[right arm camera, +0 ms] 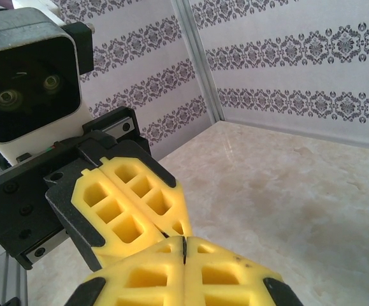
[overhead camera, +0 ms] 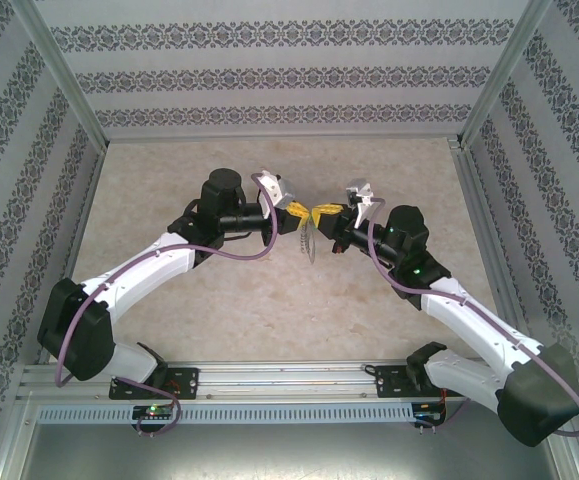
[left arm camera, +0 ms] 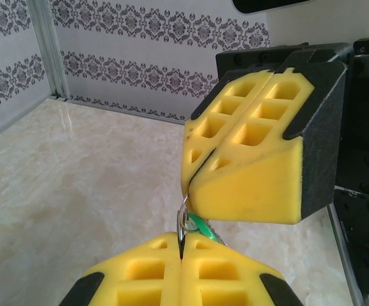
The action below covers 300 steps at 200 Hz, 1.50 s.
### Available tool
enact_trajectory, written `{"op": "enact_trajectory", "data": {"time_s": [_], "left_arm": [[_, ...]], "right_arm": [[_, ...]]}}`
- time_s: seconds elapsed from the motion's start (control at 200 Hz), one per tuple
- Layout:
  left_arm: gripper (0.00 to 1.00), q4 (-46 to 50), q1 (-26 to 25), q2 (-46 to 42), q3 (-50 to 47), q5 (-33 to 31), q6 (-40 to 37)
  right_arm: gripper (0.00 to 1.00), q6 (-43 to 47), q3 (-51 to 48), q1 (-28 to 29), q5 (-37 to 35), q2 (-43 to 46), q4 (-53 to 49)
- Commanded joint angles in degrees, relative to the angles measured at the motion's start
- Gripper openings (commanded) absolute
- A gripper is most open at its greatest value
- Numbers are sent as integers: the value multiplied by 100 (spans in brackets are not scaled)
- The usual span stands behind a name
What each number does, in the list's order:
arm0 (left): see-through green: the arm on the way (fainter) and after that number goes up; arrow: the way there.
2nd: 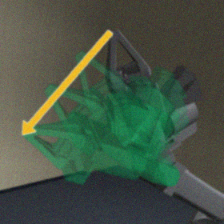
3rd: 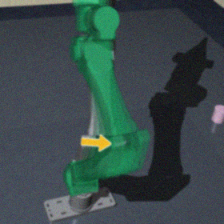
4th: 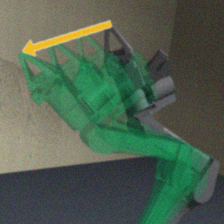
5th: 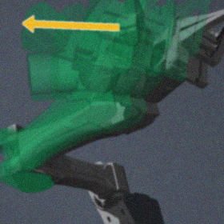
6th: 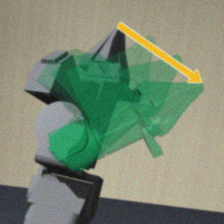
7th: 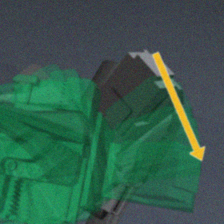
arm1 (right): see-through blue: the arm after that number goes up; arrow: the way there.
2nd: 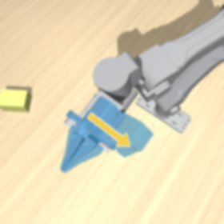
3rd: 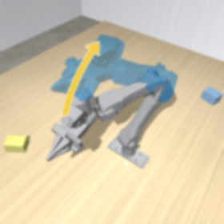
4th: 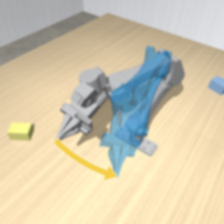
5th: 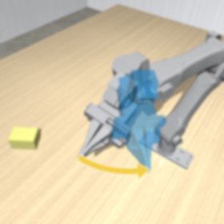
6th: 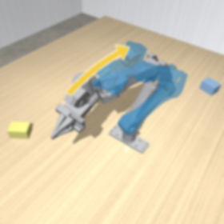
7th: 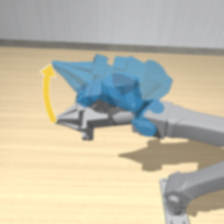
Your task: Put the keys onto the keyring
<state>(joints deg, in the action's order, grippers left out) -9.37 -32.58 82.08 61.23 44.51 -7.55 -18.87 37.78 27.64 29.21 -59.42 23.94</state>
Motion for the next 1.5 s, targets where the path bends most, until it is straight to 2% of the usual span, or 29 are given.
{"op": "enact_trajectory", "data": {"time_s": [0.0, 0.739, 1.049, 1.269, 1.424, 1.494], "left_arm": [[0, -48, -108, -40, 193, 147, -168], [0, -655, -126, -239, -84, -117, 3], [0, -949, -126, -241, -203, -192, 109], [0, -1069, -126, -239, -234, -183, 146], [0, -1149, -126, -266, -287, -219, 148], [0, -1176, -126, -263, -296, -211, 157]], "right_arm": [[0, 138, 177, 27, -97, -61, 203], [0, 48, -174, -346, -18, -28, 214], [0, -46, -48, -372, 691, -184, 90], [0, -125, -58, -536, 806, -215, 55], [32, -290, -195, -880, 728, -108, 98], [39, -358, -234, -982, 720, -20, 92]]}}
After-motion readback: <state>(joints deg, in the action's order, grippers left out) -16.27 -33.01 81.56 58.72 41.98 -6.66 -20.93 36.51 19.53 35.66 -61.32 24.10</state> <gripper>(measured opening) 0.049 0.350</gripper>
